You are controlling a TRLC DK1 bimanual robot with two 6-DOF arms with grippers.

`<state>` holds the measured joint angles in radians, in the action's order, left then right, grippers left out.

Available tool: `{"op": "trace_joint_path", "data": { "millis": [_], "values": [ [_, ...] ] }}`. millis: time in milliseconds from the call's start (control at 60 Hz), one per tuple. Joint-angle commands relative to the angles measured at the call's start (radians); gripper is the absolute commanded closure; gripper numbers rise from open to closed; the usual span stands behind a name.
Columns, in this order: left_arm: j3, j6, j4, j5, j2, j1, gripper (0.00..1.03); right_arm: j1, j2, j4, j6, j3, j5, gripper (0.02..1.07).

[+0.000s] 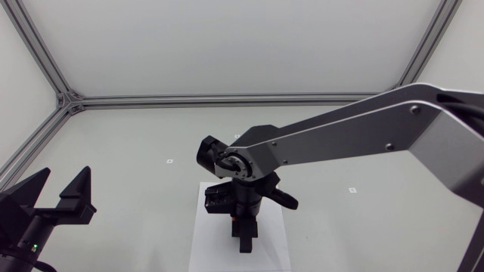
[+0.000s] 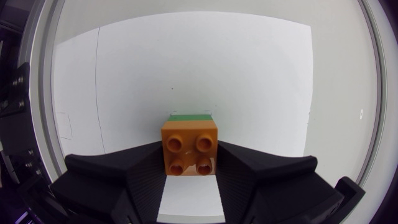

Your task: Pick up the orange 2x2 brick with the right arm and stack it on top of the green 2x2 brick in the center

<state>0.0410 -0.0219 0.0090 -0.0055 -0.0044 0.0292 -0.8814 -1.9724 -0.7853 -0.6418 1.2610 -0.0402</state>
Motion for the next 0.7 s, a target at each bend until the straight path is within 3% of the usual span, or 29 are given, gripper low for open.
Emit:
{"op": "trace_joint_path", "data": {
  "millis": [0,183,283,350,433,567,683],
  "values": [
    [-0.041,0.013,-0.015,0.004,-0.008,0.003,0.04,-0.001,-0.023,-0.011,-0.024,0.015,-0.001,0.61],
    [-0.041,0.013,-0.015,0.004,-0.008,0.003,0.04,-0.001,-0.011,-0.011,-0.018,0.012,-0.007,0.60],
    [-0.041,0.013,-0.014,0.004,-0.008,0.003,0.04,-0.001,-0.011,-0.009,-0.015,0.009,-0.007,0.51],
    [-0.041,0.013,-0.015,0.004,-0.008,0.003,0.04,-0.001,-0.011,-0.009,-0.010,0.008,-0.004,0.40],
    [-0.041,0.013,-0.015,0.006,-0.008,0.003,0.04,-0.004,-0.011,-0.009,-0.006,0.006,-0.003,0.39],
    [-0.041,0.013,-0.015,0.004,-0.008,0.003,0.04,-0.004,-0.006,-0.012,0.007,0.005,0.000,0.17],
    [-0.041,0.013,-0.015,0.004,-0.008,0.003,0.04,-0.004,0.026,-0.029,0.021,-0.002,0.002,0.07]
  ]
}}
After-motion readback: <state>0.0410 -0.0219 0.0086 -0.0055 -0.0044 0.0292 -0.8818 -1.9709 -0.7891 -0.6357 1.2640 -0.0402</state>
